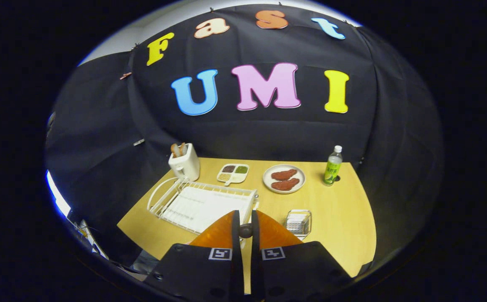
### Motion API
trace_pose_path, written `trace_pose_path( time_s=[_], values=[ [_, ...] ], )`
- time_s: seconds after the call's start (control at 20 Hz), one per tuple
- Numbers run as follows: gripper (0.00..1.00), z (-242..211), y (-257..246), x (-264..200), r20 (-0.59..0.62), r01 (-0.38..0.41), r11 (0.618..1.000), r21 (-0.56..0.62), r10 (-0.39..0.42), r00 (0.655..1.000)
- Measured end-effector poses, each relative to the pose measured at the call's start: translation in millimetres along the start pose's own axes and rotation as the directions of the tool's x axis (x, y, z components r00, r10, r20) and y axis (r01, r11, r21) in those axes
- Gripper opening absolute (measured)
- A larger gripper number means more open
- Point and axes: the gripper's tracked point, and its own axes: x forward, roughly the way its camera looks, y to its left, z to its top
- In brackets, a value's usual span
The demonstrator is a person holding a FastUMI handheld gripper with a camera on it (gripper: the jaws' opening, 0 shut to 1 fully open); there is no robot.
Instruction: Take the plate from the dish rack, then take the spoon from the basket and place it into the plate.
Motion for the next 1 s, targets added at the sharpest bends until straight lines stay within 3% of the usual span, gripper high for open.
trace_pose_path(
  time_s=[0.25, 0.45, 0.7, 1.0],
  values=[
    [0.11, -83, 65, 23, -0.135, -0.123, 0.992, 0.002, 0.122, 0.983],
    [0.11, -131, 90, 56, -0.188, -0.167, 0.985, -0.044, 0.156, 0.97],
    [0.11, -165, 109, 90, -0.198, -0.221, 0.972, -0.079, 0.202, 0.959],
    [0.11, -187, 107, 84, -0.222, -0.287, 0.951, -0.111, 0.258, 0.94]
  ],
)
